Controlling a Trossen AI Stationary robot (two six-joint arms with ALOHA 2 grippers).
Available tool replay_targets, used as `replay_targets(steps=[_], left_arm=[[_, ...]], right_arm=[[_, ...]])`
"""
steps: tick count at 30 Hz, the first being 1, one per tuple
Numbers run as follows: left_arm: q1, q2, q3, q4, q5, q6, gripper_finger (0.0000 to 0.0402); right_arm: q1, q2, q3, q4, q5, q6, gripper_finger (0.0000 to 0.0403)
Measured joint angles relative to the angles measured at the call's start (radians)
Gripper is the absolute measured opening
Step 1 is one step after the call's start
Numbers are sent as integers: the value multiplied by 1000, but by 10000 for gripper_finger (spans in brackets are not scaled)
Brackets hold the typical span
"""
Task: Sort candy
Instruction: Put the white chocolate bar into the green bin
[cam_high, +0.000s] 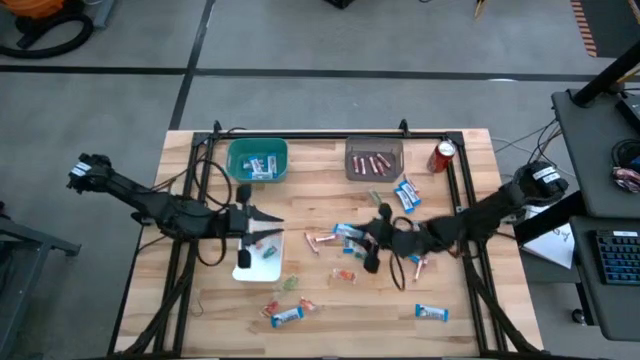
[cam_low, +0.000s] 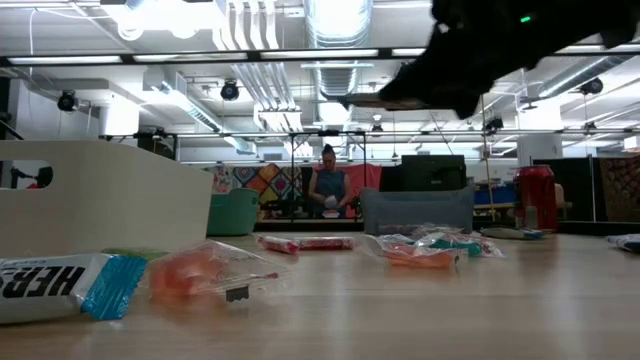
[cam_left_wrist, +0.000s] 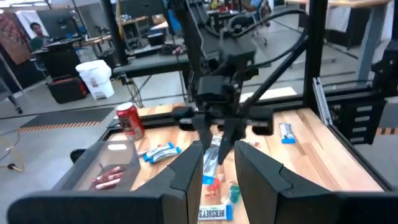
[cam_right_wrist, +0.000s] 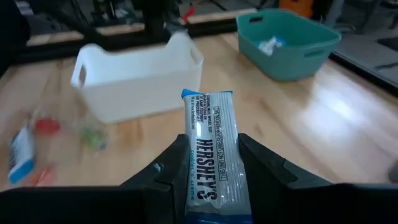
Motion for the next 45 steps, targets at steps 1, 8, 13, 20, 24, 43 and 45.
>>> replay_targets(steps=[1,8,13,20,24,43,45], left_arm=[[0,-14,-3,-6,0,-1,77],[0,-76,-14,-94,-1,-14,77],[0,-104,-14,-113,-16,-17,77],[0,-130,-14,-121,-17,-17,77],[0,-170,-12,-152,-17,-17,77],[0,-354,-11,-286,-16,-70,77],[0,-356,-11,-287,-16,-73,77]], right_arm=[[-30,1,0,22,-36,-19,109],[-213,9,0,158,-246,-79,109],[-284,41,38,194,-340,-101,109],[-312,157,194,188,-367,-213,109],[-338,230,283,189,-367,-270,109],[-532,535,746,-116,-594,-382,109],[-554,556,770,-120,-623,-387,109]])
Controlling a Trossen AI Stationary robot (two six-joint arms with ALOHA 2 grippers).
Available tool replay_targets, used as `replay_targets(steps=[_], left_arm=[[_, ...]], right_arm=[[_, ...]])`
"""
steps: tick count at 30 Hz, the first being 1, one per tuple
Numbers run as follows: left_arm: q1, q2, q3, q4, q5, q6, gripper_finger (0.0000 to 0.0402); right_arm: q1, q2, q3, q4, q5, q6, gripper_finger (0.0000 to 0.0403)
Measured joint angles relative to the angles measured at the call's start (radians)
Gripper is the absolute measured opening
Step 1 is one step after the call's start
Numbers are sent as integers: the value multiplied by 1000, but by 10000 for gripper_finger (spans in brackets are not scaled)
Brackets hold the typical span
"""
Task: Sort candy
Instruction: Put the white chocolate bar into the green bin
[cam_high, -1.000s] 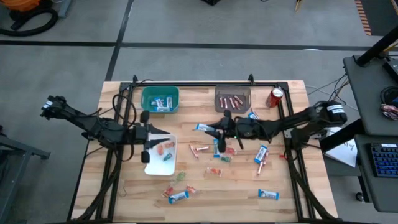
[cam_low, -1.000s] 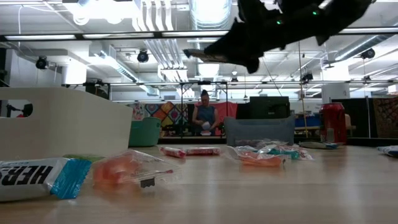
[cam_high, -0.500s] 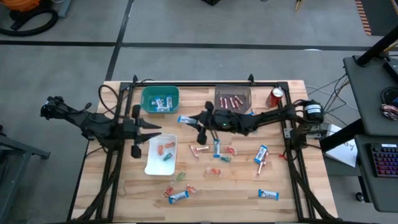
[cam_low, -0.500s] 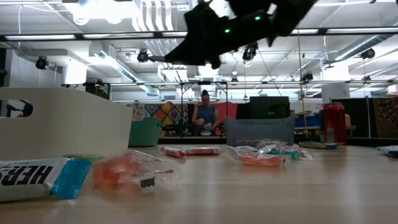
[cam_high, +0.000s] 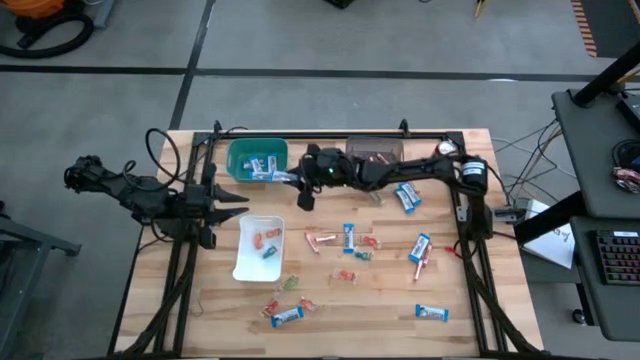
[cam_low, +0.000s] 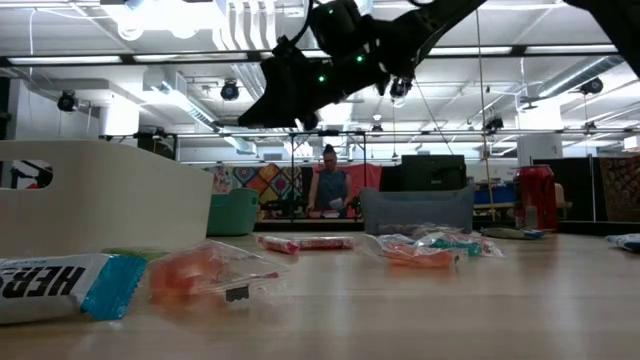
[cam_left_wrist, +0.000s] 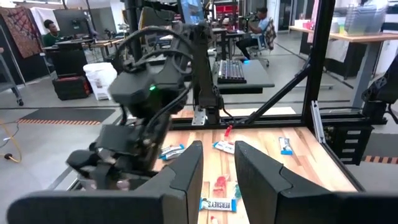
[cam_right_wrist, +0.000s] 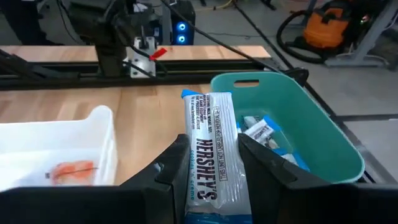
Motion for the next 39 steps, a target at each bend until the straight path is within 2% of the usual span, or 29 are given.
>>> replay_targets(steps=[6,25,31,39], left_arm=[[0,-5,0,-16,0,0,77],[0,-1,0,-31,2,-3,77],[0,-1,0,-35,2,-3,77],[0,1,-2,-38,2,-3,77]], right_arm=[[-48,91,90,2,-51,-27,109],[-109,350,370,-11,-57,-78,111],[-113,401,449,-24,-47,-36,137],[-117,425,536,-186,-23,-30,175]])
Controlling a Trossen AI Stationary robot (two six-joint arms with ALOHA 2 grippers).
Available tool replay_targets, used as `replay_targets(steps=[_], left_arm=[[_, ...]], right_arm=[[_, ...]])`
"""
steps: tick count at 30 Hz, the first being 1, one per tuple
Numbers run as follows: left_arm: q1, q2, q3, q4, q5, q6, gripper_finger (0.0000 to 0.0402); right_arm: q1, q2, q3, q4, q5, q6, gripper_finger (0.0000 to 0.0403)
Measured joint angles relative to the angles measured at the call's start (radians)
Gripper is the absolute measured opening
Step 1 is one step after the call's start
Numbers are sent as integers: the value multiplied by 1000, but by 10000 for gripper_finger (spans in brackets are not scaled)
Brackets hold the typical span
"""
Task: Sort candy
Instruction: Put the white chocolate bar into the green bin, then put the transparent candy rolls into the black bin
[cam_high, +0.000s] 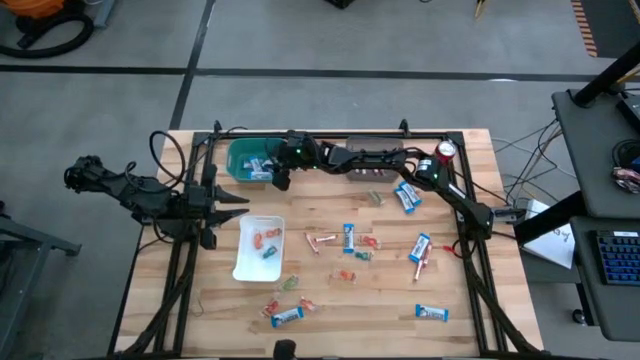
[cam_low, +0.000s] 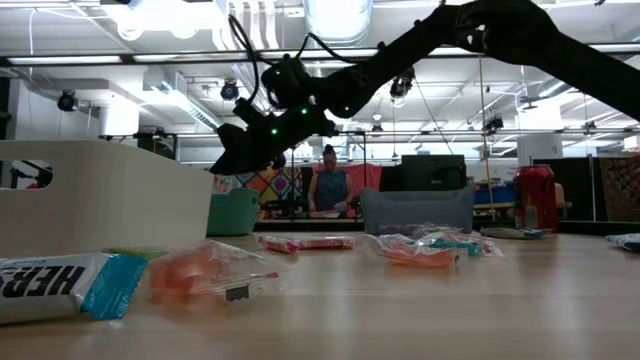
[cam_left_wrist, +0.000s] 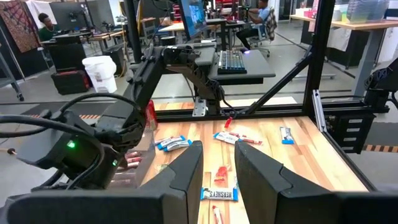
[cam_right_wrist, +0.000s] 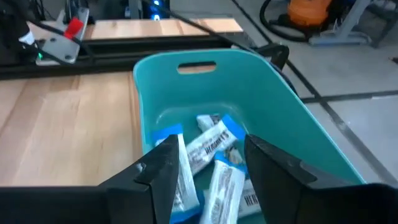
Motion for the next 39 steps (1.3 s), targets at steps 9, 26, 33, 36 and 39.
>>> replay_targets(steps=[9,26,33,36,39], left_arm=[[0,52,-61,98,0,-37,77],[0,396,-64,329,15,-108,77],[0,550,42,261,61,-87,77],[3,608,103,151,61,-86,77],[9,672,157,52,68,-77,77]], right_arm=[[30,-181,4,-442,-61,-16,174],[282,-711,-349,-816,-53,182,173],[412,-891,-559,-861,-51,353,173],[473,-963,-638,-858,-54,448,173],[525,-1018,-700,-859,-53,545,173]])
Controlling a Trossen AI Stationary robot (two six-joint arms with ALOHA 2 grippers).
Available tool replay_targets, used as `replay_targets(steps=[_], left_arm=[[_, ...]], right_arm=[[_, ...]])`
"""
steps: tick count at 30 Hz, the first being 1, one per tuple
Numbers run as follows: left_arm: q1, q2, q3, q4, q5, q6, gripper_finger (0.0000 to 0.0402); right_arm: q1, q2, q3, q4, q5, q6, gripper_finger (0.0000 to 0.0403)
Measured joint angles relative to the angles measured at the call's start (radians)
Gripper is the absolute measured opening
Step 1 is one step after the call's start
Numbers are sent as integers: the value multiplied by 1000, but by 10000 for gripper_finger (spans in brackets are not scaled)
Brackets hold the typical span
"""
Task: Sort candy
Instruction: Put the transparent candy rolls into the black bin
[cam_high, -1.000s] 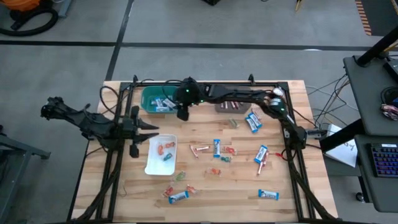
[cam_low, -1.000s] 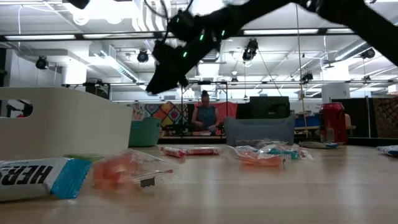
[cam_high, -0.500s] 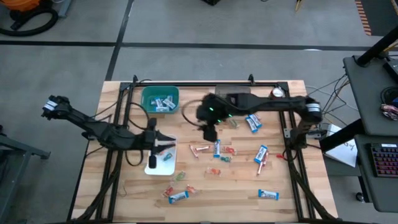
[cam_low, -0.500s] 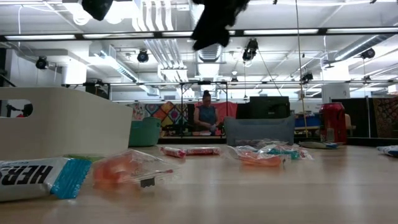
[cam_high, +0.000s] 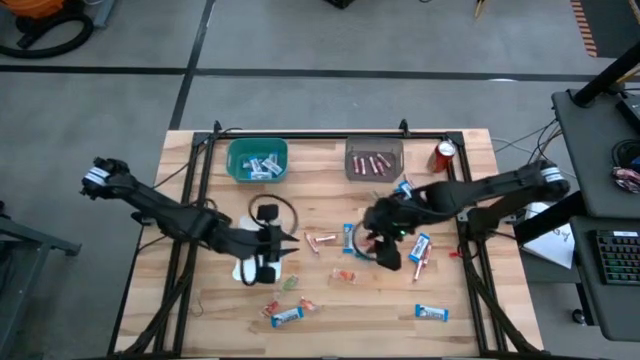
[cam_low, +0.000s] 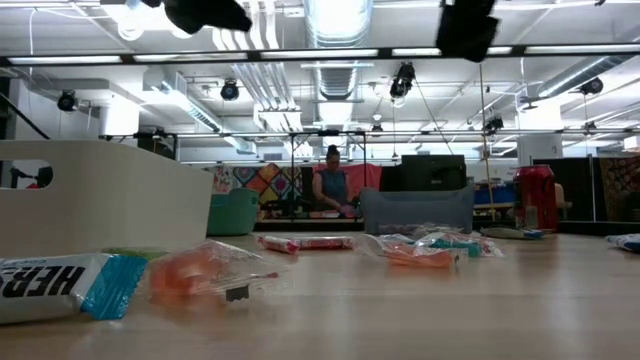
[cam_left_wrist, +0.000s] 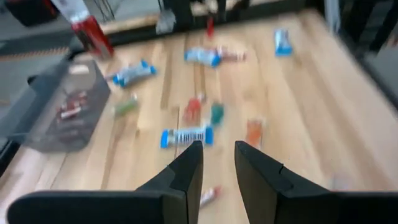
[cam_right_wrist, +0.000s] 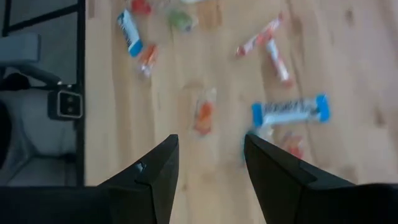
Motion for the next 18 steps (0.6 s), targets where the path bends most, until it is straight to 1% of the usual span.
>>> replay_targets(steps=[2,4,6,9,12,18], left_arm=[[13,47,32,-43,50,25,77],[26,95,57,-68,121,63,77],[39,142,78,-76,201,117,77],[57,209,104,-100,287,203,77],[79,274,131,-136,307,265,77],[142,397,213,-211,308,318,77]], right_arm=[[32,-29,-28,-4,0,57,173],[60,-54,-44,-4,0,111,173],[88,-68,-58,-7,-1,150,173],[122,-75,-72,-7,0,188,173],[154,-75,-76,-6,0,221,173],[207,-77,-80,-8,0,266,173]])
